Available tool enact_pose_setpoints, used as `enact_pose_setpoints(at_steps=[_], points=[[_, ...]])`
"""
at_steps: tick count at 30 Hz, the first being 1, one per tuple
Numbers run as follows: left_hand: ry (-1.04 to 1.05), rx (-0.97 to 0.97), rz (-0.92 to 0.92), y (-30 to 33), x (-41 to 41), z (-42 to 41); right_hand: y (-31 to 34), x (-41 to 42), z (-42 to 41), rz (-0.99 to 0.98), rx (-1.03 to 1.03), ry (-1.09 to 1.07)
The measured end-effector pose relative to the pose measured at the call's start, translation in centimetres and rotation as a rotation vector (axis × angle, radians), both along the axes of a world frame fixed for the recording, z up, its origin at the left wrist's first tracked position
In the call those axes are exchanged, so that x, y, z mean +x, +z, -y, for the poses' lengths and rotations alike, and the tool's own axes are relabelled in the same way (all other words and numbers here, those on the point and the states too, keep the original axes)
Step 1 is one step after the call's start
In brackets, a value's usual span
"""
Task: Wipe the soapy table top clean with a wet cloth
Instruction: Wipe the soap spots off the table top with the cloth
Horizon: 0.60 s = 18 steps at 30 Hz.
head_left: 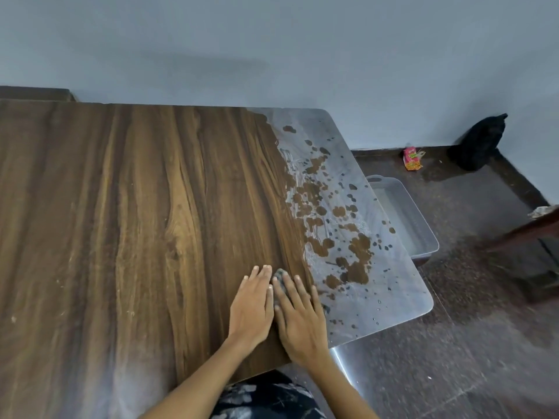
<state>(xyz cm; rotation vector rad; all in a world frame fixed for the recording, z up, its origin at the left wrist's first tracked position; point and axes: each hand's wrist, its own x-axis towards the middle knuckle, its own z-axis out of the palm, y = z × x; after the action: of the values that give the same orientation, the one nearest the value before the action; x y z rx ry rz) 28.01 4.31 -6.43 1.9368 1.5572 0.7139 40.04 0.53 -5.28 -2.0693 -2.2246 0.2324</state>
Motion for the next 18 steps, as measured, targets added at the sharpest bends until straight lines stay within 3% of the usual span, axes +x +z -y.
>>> enact_pose_setpoints(at_steps=[3,6,8,10,12,14,16,18], points=[[0.031,-0.004,-0.062,-0.3,-0.2,-1.2,-0.4,3.5,-5.4,0.072,0.013,-0.119],[0.08,-0.006,-0.104,-0.1,-0.2,-2.4,0.2,7.9,-10.5,0.043,-0.126,-0.464],[0.121,-0.015,-0.106,0.0,-0.3,-3.0,0.6,8.7,-10.3,-0.025,-0.085,-0.626],[0.19,-0.026,-0.105,0.2,-0.7,-4.0,0.2,6.4,-7.2,-0.002,0.036,-0.64],[0.256,-0.023,-0.107,0.2,-0.9,-5.1,0.0,2.6,-3.4,-0.02,0.051,-0.479],[0.296,-0.016,-0.107,0.1,-0.9,-6.2,0.0,-0.2,-1.8,-0.064,-0.018,-0.145],[0.336,-0.011,-0.106,0.1,-0.9,-7.3,0.3,-1.0,-3.9,-0.073,-0.042,0.193],[0.401,-0.028,-0.089,0.3,-0.8,-8.6,0.5,0.1,-9.0,-0.035,-0.012,0.35]])
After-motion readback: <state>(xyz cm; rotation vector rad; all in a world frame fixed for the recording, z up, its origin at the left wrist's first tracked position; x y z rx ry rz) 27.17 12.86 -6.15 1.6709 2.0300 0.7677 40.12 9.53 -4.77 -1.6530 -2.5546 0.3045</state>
